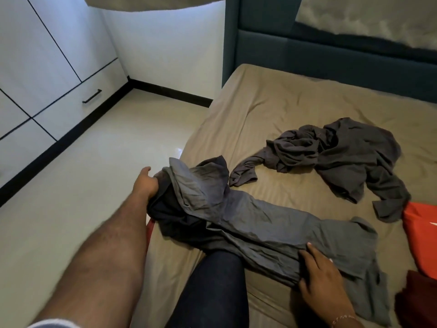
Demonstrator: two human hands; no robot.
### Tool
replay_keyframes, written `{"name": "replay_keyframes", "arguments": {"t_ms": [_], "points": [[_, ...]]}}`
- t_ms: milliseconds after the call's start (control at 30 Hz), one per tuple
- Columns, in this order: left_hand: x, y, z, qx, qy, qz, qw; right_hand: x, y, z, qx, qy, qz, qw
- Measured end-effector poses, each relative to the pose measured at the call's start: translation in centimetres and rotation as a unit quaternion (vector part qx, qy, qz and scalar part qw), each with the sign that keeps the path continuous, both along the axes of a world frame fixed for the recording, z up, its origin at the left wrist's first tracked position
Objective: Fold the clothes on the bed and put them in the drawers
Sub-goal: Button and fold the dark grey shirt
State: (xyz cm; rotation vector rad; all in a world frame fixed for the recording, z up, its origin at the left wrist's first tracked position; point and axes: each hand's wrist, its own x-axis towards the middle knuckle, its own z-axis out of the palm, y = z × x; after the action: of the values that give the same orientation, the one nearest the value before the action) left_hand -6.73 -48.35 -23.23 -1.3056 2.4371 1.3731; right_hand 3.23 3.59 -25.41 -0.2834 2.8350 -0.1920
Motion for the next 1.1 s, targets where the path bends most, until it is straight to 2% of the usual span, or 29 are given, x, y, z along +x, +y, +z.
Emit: {"name": "replay_keyframes", "arguments": {"t_ms": [67,133,200,267,367,467,567,700,767,833,900,933,967,1033,1067,1100], "points": [[-0.9,-0.5,-0.2,-0.058,-0.052,-0.100,0.992,-0.4,-0.3,-0.3,0.005,-0.008,0.001,1.000],[-1.7,-0.8,-0.7,-0.066,-0.074,-0.190,0.977,-0.6,-0.7,-0.7,-0.004,-0.003,0.002,1.000],[-2.1,-1.3,-1.1,-0.078,-0.085,-0.230,0.966,-0.6,-1.3,-0.7,0.001,-0.005,-0.003,1.000],[-2.3,-1.9,-1.5,-0.154,-0.094,-0.241,0.954,-0.7,-1.6,-0.9,-0.004,-0.009,-0.012,1.000],[-1.8,-2.8,-0.9,-0.255,-0.018,-0.195,0.947,-0.7,-1.6,-1.2,-0.005,-0.017,-0.013,1.000],[-1.1,-3.4,1.3,-0.296,0.102,-0.143,0.939,-0.8,-1.5,-1.2,0.003,-0.030,-0.017,0.999],[-0.3,-3.5,5.1,-0.240,0.196,-0.093,0.946,-0.7,-1.6,-0.7,0.015,-0.044,-0.023,0.999],[1.0,-2.1,10.9,-0.160,0.278,-0.083,0.944,-1.2,-2.1,-0.1,0.003,-0.062,-0.054,0.997],[2.4,-0.7,13.8,-0.163,0.263,-0.099,0.946,-0.9,-3.0,0.7,-0.013,-0.051,-0.068,0.996],[3.2,0.6,15.8,-0.139,0.200,-0.119,0.963,-0.7,-4.4,1.6,-0.040,-0.030,-0.062,0.997],[4.9,3.0,17.3,-0.011,0.175,-0.114,0.978,0.3,-6.5,3.2,-0.139,-0.001,-0.043,0.989],[5.9,4.5,17.7,0.076,0.190,-0.093,0.974,0.7,-7.8,4.3,-0.230,-0.010,-0.043,0.972],[7.0,6.0,17.9,0.154,0.213,-0.064,0.963,1.3,-9.4,5.6,-0.340,-0.050,-0.061,0.937],[9.2,9.6,17.6,0.262,0.252,0.001,0.932,2.8,-12.5,8.9,-0.537,-0.187,-0.090,0.818],[10.2,11.5,17.3,0.300,0.265,0.032,0.916,3.7,-13.6,10.4,-0.593,-0.252,-0.079,0.761],[11.0,13.2,16.6,0.330,0.276,0.065,0.901,4.5,-14.7,11.5,-0.619,-0.306,-0.060,0.721]]}}
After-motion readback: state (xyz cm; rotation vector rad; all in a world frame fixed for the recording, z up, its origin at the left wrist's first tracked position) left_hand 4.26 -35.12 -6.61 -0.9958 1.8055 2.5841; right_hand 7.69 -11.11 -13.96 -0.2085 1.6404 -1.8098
